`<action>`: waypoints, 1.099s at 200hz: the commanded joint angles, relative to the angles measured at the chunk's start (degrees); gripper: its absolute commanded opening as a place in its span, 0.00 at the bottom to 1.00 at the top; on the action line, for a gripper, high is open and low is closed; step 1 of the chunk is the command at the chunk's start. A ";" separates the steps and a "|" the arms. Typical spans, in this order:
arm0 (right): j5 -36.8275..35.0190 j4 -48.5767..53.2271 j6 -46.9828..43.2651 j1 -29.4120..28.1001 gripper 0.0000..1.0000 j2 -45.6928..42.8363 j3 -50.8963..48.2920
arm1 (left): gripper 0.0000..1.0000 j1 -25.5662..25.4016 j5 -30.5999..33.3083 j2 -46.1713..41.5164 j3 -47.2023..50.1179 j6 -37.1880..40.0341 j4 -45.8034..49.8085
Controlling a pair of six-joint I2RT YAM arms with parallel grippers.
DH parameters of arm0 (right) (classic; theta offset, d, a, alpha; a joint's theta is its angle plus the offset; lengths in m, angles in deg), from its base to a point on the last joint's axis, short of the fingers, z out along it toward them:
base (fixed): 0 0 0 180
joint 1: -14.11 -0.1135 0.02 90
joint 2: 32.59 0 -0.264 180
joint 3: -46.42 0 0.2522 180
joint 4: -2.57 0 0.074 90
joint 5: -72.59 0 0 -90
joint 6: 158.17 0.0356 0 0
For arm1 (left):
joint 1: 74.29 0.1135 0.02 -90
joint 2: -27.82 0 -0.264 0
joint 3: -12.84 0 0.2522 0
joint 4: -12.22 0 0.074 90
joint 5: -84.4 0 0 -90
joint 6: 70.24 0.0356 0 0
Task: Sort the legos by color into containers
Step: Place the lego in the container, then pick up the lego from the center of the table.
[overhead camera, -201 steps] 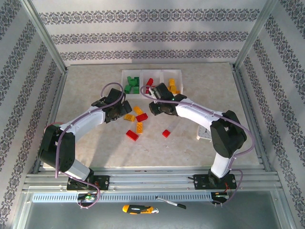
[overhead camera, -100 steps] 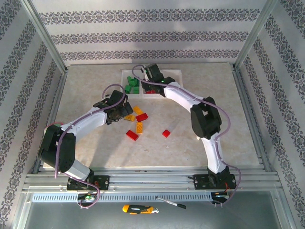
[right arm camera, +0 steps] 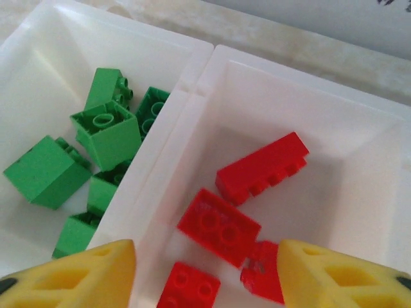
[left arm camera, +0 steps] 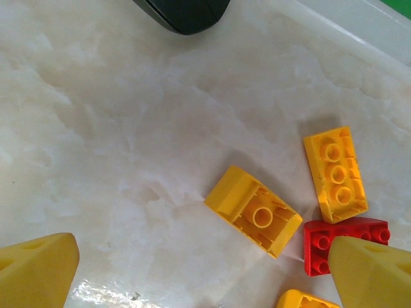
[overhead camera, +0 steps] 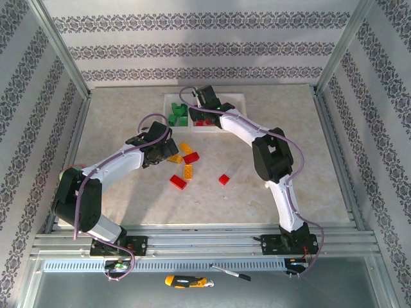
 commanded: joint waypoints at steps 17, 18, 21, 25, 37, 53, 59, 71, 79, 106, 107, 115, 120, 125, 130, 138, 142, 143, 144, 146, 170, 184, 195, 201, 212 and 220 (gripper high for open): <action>1.31 -6.19 2.68 -0.28 0.68 -15.34 -15.17 | 0.99 -1.99 2.47 1.05 -1.02 8.55 3.04; 1.40 -6.40 2.76 -0.33 0.68 -15.53 -15.68 | 0.99 -2.03 2.42 1.16 -1.10 8.76 3.00; 1.56 -6.83 2.95 -0.34 0.68 -16.80 -17.18 | 0.99 -2.18 2.26 1.46 -1.47 9.56 3.12; 2.08 -7.44 3.25 -0.37 0.69 -18.18 -19.19 | 1.00 -2.28 2.11 2.00 -2.01 10.43 3.29; 3.53 -8.90 4.35 -0.50 0.71 -22.37 -24.92 | 1.00 -2.72 2.28 3.99 -4.03 11.72 5.00; 5.68 -9.91 5.06 -0.91 0.74 -27.13 -31.32 | 0.99 -3.44 2.36 6.71 -7.10 12.14 7.35; 6.69 -10.29 5.09 -1.11 0.74 -28.80 -33.62 | 0.99 -3.79 2.52 7.61 -8.05 11.95 7.76; 9.21 -10.16 4.60 -1.58 0.76 -31.44 -37.16 | 1.00 -4.08 2.64 9.36 -9.41 9.07 8.66; 9.57 -9.59 4.15 -1.98 0.77 -32.93 -38.99 | 0.99 -4.12 2.44 10.52 -10.18 6.36 9.15; 8.74 -9.38 4.55 -2.92 0.78 -37.36 -44.37 | 0.97 -4.22 1.71 13.99 -12.32 -1.99 8.87; 8.76 -9.40 4.62 -2.92 0.78 -37.48 -44.51 | 0.97 -4.25 1.73 14.13 -12.37 -2.17 8.87; 8.87 -9.37 5.14 -2.88 0.78 -38.46 -45.55 | 0.94 -4.21 1.57 14.97 -12.89 -4.92 8.77; 8.88 -9.35 5.41 -2.92 0.78 -39.08 -46.02 | 0.91 -4.21 1.73 15.49 -13.24 -6.71 8.98; 8.79 -9.41 5.55 -2.92 0.78 -39.59 -46.70 | 0.89 -4.19 1.98 15.97 -13.59 -8.98 9.50; 8.55 -9.39 5.74 -2.91 0.78 -40.07 -47.13 | 0.87 -4.21 2.09 16.51 -13.96 -10.82 9.85; 8.14 -9.28 5.99 -2.90 0.79 -40.68 -47.70 | 0.84 -4.26 1.82 17.16 -14.31 -13.37 10.00; 7.85 -9.27 6.08 -2.91 0.79 -41.02 -48.02 | 0.83 -4.23 1.60 17.48 -14.48 -14.68 9.98; 7.75 -9.21 6.09 -2.92 0.79 -41.12 -48.10 | 0.83 -4.21 1.58 17.54 -14.46 -15.02 9.95; 7.65 -9.18 6.14 -2.92 0.79 -41.16 -48.14 | 0.83 -4.19 1.58 17.58 -14.45 -15.41 9.98; 7.52 -9.16 6.24 -2.92 0.79 -41.24 -48.23 | 0.83 -4.25 1.50 17.78 -14.45 -16.12 9.93; 7.81 -9.05 6.19 -2.82 0.79 -42.44 -49.27 | 0.80 -4.19 -0.39 19.81 -14.44 -21.90 8.08; 8.36 -9.00 6.01 -2.82 0.79 -42.80 -49.49 | 0.78 -4.19 -1.51 21.08 -14.58 -23.58 6.66; 8.60 -9.01 6.07 -2.84 0.79 -42.88 -49.71 | 0.76 -4.20 -2.17 22.18 -15.03 -24.56 6.13; 8.65 -8.99 6.01 -2.84 0.79 -42.94 -49.78 | 0.75 -4.26 -2.67 22.72 -15.36 -24.90 5.85; 8.78 -8.98 6.09 -2.84 0.79 -42.99 -49.94 | 0.72 -4.19 -3.07 23.58 -15.91 -25.66 6.16; 8.79 -9.04 6.14 -2.84 0.79 -43.03 -50.10 | 0.69 -4.20 -3.25 23.99 -16.18 -25.95 6.29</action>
